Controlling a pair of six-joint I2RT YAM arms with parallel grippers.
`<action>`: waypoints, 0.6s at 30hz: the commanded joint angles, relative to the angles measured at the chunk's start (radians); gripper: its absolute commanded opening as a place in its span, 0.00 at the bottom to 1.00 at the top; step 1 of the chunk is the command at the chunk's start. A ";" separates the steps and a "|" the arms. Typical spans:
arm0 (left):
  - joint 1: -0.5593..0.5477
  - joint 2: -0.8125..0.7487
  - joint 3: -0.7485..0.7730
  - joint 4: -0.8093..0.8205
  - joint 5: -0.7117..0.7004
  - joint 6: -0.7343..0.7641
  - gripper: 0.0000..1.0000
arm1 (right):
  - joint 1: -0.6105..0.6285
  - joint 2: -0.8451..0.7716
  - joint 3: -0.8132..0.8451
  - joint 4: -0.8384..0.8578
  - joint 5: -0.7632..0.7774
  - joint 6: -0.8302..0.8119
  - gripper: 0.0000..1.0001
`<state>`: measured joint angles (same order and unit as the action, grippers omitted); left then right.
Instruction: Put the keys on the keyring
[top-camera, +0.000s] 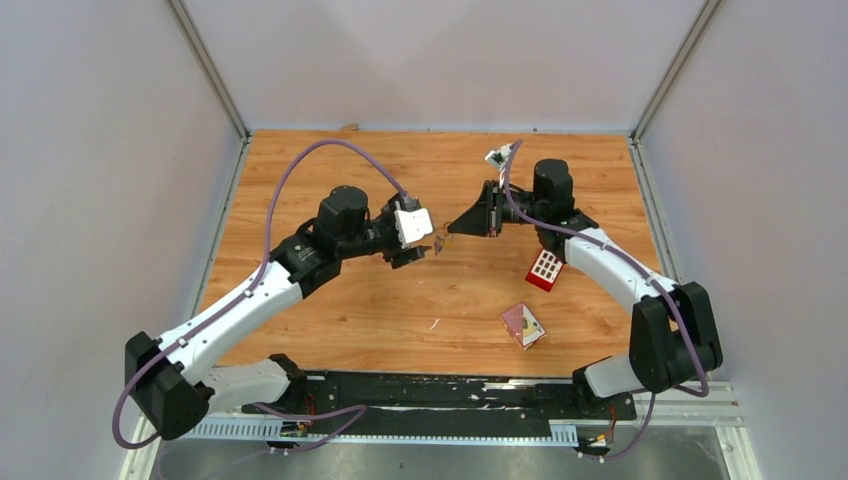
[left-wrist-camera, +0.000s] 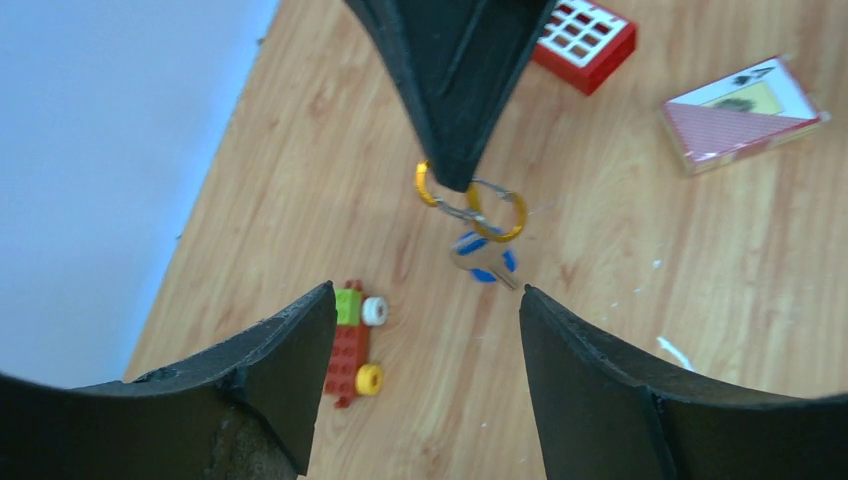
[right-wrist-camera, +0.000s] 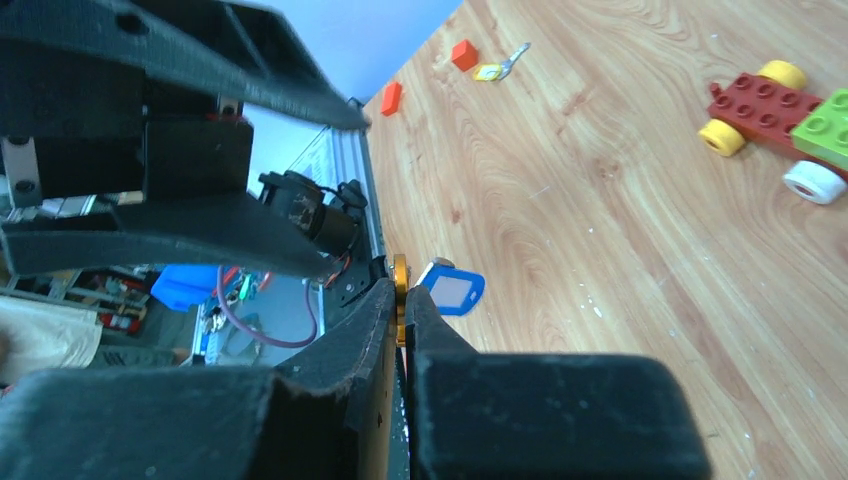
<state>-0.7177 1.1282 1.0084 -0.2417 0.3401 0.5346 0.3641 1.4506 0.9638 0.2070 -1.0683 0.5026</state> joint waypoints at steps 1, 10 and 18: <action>-0.002 0.023 0.031 0.026 0.161 -0.127 0.73 | -0.028 -0.056 0.050 -0.102 0.095 -0.035 0.00; -0.109 0.015 0.003 -0.017 0.004 0.308 0.72 | -0.067 0.050 0.098 -0.243 0.143 0.093 0.00; -0.282 0.089 -0.012 -0.022 -0.285 0.588 0.63 | -0.060 0.152 0.039 -0.121 0.101 0.267 0.00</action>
<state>-0.9604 1.1763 1.0088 -0.2695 0.2058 0.9546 0.2981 1.5658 1.0153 0.0090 -0.9455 0.6498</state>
